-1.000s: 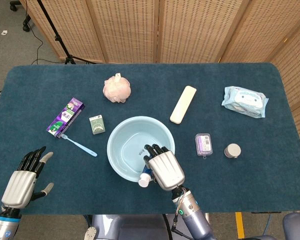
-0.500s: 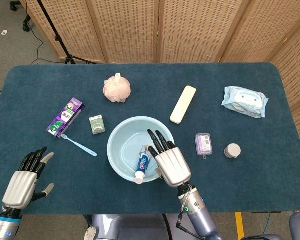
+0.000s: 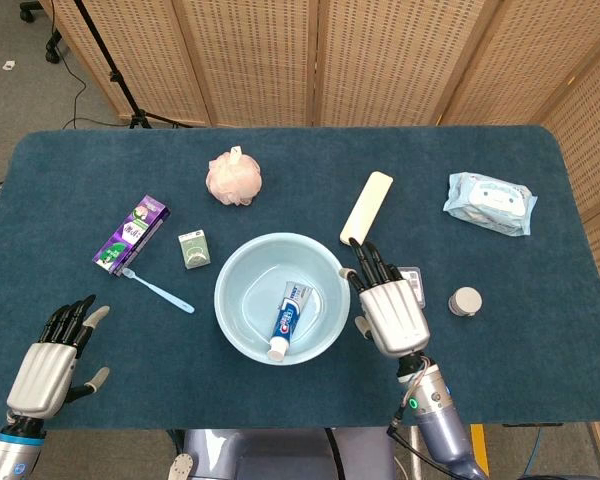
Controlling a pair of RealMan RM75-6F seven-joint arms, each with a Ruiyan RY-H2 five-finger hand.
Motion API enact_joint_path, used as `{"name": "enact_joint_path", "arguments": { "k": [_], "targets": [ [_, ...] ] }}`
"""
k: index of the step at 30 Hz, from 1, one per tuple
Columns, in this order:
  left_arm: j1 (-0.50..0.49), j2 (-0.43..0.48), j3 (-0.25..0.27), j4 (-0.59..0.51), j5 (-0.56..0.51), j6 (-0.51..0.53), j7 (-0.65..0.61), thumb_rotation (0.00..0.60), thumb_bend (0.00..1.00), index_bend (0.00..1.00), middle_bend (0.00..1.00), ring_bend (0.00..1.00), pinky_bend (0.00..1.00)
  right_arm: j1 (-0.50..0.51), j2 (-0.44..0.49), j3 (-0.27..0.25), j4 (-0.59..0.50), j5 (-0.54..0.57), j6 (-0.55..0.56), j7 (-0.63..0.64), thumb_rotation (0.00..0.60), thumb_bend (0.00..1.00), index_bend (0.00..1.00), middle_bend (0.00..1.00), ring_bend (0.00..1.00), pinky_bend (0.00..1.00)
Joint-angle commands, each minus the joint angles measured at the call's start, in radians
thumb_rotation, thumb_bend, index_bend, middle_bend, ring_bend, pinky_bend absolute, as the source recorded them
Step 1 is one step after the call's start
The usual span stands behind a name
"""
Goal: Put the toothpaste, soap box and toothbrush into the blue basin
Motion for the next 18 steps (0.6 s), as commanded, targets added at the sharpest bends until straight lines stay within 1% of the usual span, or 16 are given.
{"name": "enact_joint_path", "arguments": {
  "k": [1, 4, 6, 10, 15, 18],
  "targets": [
    [0.0, -0.003, -0.002, 0.002, -0.003, 0.0, 0.003, 0.6, 0.24, 0.0, 0.0, 0.0, 0.08, -0.073, 0.088, -0.07, 0.025, -0.076, 0.041, 0.114, 0.6, 0.19, 0.28, 0.0, 0.0, 0.3],
    [0.0, -0.007, -0.003, 0.005, -0.006, -0.002, 0.009, 0.6, 0.24, 0.0, 0.0, 0.0, 0.08, -0.118, 0.128, -0.108, 0.062, -0.124, 0.071, 0.202, 0.6, 0.19, 0.28, 0.0, 0.0, 0.29],
    [0.0, -0.012, -0.003, 0.009, -0.007, -0.003, 0.018, 0.6, 0.24, 0.0, 0.0, 0.0, 0.08, -0.157, 0.158, -0.137, 0.104, -0.152, 0.095, 0.282, 0.6, 0.19, 0.28, 0.0, 0.0, 0.29],
    [0.0, -0.021, -0.002, 0.013, -0.007, -0.005, 0.032, 0.6, 0.24, 0.0, 0.0, 0.0, 0.08, -0.211, 0.2, -0.172, 0.17, -0.184, 0.124, 0.406, 0.6, 0.18, 0.25, 0.0, 0.0, 0.26],
    [0.0, -0.034, -0.002, 0.024, -0.008, -0.008, 0.044, 0.6, 0.24, 0.0, 0.0, 0.0, 0.08, -0.276, 0.223, -0.21, 0.263, -0.237, 0.173, 0.545, 0.6, 0.18, 0.21, 0.0, 0.0, 0.25],
    [-0.001, -0.041, -0.002, 0.028, -0.01, -0.011, 0.05, 0.6, 0.24, 0.0, 0.0, 0.0, 0.08, -0.309, 0.223, -0.234, 0.313, -0.266, 0.193, 0.619, 0.6, 0.18, 0.21, 0.0, 0.0, 0.22]
  ]
}}
